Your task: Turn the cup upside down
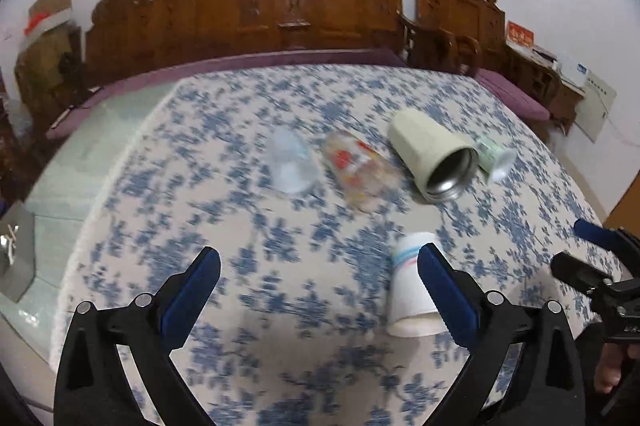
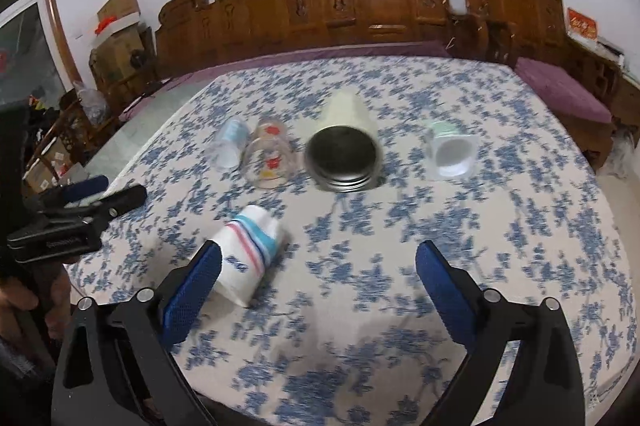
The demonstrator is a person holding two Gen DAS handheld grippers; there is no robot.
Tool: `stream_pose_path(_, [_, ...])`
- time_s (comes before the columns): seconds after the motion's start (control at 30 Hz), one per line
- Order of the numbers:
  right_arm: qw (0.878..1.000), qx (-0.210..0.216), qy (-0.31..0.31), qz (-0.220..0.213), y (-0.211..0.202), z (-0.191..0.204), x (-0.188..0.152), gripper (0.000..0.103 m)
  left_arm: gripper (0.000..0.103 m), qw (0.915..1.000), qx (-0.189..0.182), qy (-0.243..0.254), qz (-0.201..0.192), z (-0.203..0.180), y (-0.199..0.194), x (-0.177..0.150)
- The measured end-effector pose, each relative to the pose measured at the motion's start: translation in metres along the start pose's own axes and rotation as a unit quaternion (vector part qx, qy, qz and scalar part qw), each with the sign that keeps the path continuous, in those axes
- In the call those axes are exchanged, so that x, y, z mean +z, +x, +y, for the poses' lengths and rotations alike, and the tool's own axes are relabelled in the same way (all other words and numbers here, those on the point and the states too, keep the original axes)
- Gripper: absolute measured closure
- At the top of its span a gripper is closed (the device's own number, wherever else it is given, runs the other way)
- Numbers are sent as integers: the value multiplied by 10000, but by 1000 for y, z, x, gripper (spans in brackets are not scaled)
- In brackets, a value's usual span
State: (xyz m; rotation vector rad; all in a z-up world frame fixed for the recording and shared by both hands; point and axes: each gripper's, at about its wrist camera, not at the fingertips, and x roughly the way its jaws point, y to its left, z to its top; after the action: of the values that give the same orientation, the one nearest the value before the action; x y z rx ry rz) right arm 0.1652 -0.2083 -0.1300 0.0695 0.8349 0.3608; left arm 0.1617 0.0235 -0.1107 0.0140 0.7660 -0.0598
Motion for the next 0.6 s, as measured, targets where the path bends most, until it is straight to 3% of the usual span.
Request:
stream_pose_path(0.3, [9961, 275, 300, 776, 44, 28, 18, 13, 8, 9990, 167, -242, -328, 46, -19, 0])
stream_pose_path(0.6, [9805, 443, 805, 1736, 101, 43, 30, 20, 8, 9979, 244, -464, -380, 73, -15, -6])
